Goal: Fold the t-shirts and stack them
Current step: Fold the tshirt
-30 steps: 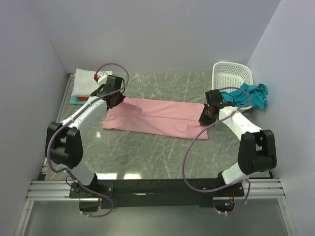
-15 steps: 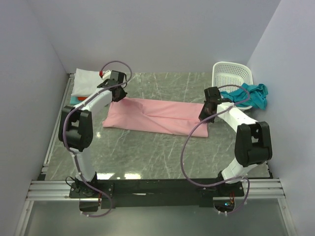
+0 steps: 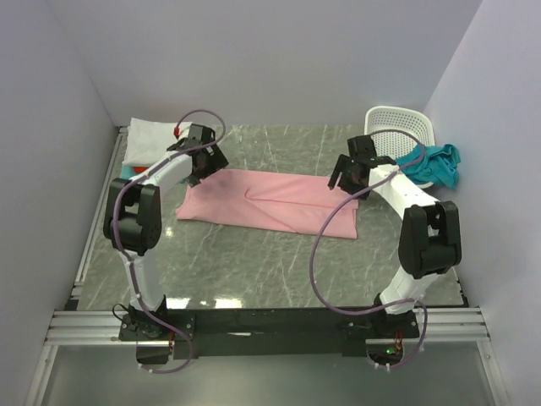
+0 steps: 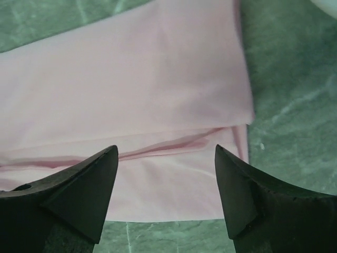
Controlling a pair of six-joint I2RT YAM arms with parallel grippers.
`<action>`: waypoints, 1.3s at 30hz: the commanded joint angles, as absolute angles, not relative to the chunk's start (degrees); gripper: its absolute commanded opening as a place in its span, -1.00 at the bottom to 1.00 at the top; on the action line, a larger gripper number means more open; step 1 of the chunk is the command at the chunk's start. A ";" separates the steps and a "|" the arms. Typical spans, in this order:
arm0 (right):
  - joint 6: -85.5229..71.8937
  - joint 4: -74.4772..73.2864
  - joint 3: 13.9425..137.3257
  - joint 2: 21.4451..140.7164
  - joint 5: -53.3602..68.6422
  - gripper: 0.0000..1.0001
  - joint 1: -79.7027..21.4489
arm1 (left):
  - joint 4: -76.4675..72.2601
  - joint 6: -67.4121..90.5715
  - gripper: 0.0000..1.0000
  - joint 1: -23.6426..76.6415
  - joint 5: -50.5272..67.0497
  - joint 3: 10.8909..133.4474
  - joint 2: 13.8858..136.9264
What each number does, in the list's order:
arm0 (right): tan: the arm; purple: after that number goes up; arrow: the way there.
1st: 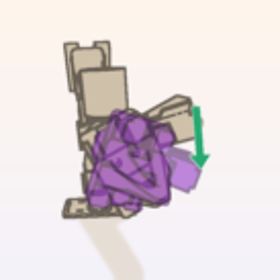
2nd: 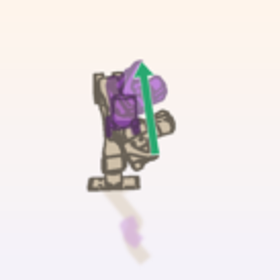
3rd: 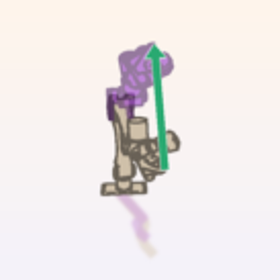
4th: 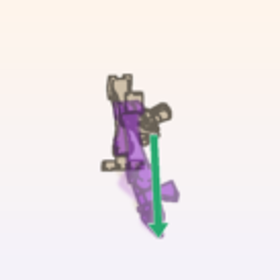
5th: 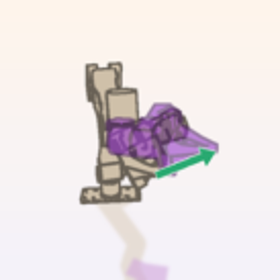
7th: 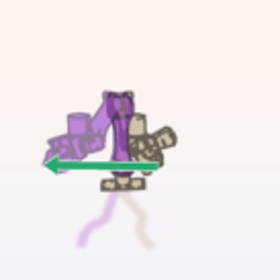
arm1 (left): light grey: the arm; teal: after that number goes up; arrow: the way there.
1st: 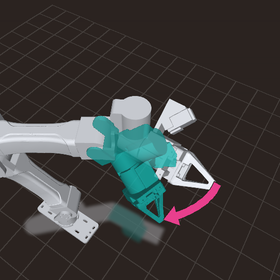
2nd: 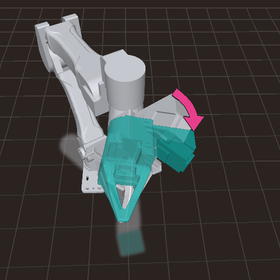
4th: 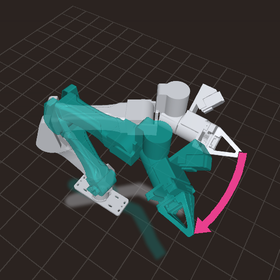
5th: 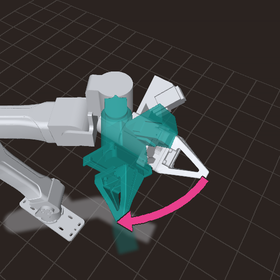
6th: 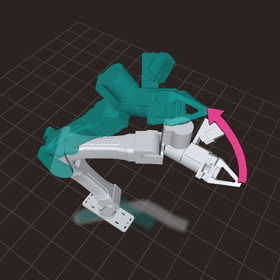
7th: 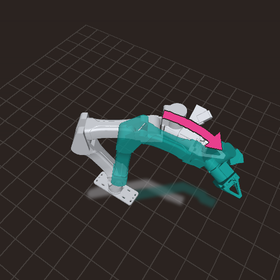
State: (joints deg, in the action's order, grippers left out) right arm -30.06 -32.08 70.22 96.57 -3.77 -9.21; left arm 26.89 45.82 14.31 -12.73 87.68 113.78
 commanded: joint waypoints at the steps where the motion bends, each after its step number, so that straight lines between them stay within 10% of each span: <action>1: -25.50 -29.53 75.57 98.25 -1.76 0.61 -12.21 | 24.44 47.72 0.99 14.76 -7.32 82.63 107.59; 15: -22.67 -30.59 88.16 116.98 4.83 0.62 -12.83 | 21.18 50.01 0.99 15.73 -2.81 79.35 112.92; 39: -35.07 -20.30 34.02 80.78 15.72 0.62 -34.79 | 29.71 46.58 0.99 22.23 9.84 126.91 148.62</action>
